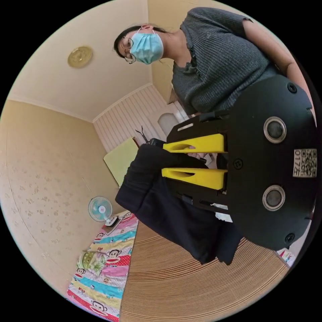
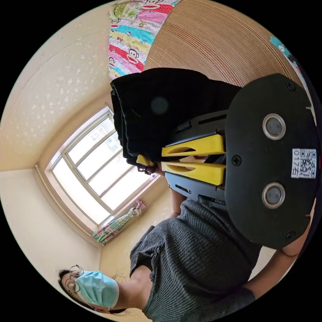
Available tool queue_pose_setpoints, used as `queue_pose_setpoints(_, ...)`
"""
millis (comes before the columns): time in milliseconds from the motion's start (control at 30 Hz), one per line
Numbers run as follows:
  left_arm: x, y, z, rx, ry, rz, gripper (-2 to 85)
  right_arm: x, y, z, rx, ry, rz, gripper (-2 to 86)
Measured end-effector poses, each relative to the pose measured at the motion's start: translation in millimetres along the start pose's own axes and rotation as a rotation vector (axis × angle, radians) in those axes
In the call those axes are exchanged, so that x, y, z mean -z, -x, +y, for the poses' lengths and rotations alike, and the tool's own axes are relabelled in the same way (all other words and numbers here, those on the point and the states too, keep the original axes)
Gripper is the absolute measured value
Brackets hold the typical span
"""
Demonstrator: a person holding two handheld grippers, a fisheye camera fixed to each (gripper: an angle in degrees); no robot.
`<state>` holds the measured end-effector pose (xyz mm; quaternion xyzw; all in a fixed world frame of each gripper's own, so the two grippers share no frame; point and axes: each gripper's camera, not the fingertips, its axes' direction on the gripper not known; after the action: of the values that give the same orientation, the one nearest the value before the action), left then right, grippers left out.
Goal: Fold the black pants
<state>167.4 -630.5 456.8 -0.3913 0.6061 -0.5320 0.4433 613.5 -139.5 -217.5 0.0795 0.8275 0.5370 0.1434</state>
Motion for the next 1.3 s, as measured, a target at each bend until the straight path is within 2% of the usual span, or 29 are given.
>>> queue_pose_setpoints(67, 26.9, -28.8, 3.1, -0.065, -0.049, 0.08, 6.6, -6.5, 24.8, -8.8, 0.041, -0.047, 0.022, 3.2)
queue_pose_setpoints(200, 62.7, -89.1, 1.3, -0.181, -0.028, 0.053, 6.5, -18.2, 97.6, -24.2, 0.137, -0.258, 0.166, 7.7)
queue_pose_setpoints(333, 95.4, -145.2, 4.7, -0.235, -0.059, 0.05, 6.2, -91.2, 152.2, -48.4, 0.167, -0.124, 0.447, 16.4)
queue_pose_setpoints(533, 127.4, -185.9, 16.8, -0.255, -0.028, 0.129, 5.5, -189.8, 190.5, -58.5, 0.079, -0.073, 0.696, 13.5)
queue_pose_setpoints(600, 134.8, -193.7, 24.3, -0.261, -0.004, 0.159, 5.4, -203.2, 193.0, -51.9, 0.034, -0.123, 0.679, 11.5)
queue_pose_setpoints(667, 152.4, -203.8, 32.7, -0.26, 0.02, 0.18, 5.3, -202.0, 189.5, -40.9, 0.005, -0.186, 0.552, 9.3)
queue_pose_setpoints(733, 171.1, -214.6, 38.5, -0.284, 0.023, 0.21, 5.3, -185.0, 176.2, -20.8, -0.065, -0.302, 0.34, 6.3)
queue_pose_setpoints(800, 195.6, -224.9, 41.9, -0.311, 0.006, 0.252, 5.4, -165.0, 173.8, -2.0, -0.114, -0.422, 0.279, 5.2)
queue_pose_setpoints(867, 232.7, -234.7, 41.1, -0.333, -0.027, 0.298, 5.5, -144.5, 186.8, 8.8, -0.141, -0.495, 0.332, 4.3)
queue_pose_setpoints(933, 257.3, -243.6, 37.6, -0.35, -0.042, 0.323, 5.4, -129.5, 226.7, -3.8, -0.081, -0.476, 0.502, 3.6)
queue_pose_setpoints(1033, 281.0, -276.3, 26.1, -0.449, 0.015, 0.354, 5.5, -124.6, 281.2, -48.0, 0.049, -0.431, 0.646, 3.0)
queue_pose_setpoints(1100, 289.5, -310.4, 19.3, -0.541, 0.037, 0.305, 5.6, -122.3, 310.1, -77.1, 0.129, -0.429, 0.69, 2.9)
queue_pose_setpoints(1167, 297.3, -364.7, 6.9, -0.656, 0.071, 0.18, 5.6, -117.2, 337.1, -101.9, 0.213, -0.46, 0.71, 2.7)
queue_pose_setpoints(1300, 308.8, -441.7, -13.2, -0.738, 0.105, -0.051, 5.4, -100.6, 384.3, -146.0, 0.313, -0.539, 0.744, 2.3)
